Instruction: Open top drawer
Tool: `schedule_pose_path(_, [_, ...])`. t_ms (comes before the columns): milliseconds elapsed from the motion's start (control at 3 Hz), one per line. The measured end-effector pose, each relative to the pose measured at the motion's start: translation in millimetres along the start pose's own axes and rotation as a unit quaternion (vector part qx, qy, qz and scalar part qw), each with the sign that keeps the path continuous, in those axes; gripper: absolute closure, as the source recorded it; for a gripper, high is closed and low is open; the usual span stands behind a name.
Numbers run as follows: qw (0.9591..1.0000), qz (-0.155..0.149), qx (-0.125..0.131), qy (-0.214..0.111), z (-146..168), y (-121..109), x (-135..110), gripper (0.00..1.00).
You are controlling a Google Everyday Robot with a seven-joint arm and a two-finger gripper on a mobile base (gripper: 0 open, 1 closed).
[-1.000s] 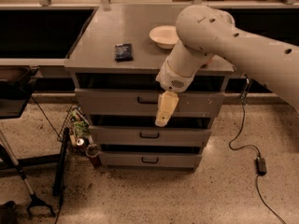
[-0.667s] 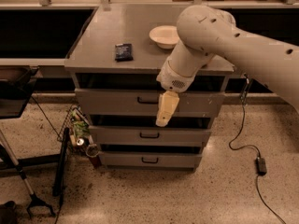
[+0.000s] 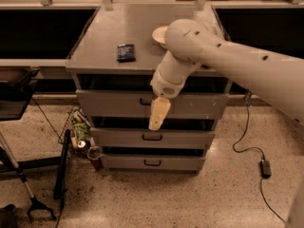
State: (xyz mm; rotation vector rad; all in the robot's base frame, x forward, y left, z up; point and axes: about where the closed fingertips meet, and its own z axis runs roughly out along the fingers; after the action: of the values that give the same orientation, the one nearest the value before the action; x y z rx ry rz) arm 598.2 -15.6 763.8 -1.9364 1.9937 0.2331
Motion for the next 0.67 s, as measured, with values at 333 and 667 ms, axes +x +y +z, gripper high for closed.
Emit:
schedule_pose_path(333, [0.9998,0.001,-0.008,-0.016,36.3,-15.7,-1.1,0.0])
schedule_pose_path(667, [0.9993,0.016,-0.013,-0.032,73.8,-32.7,2.4,0.0])
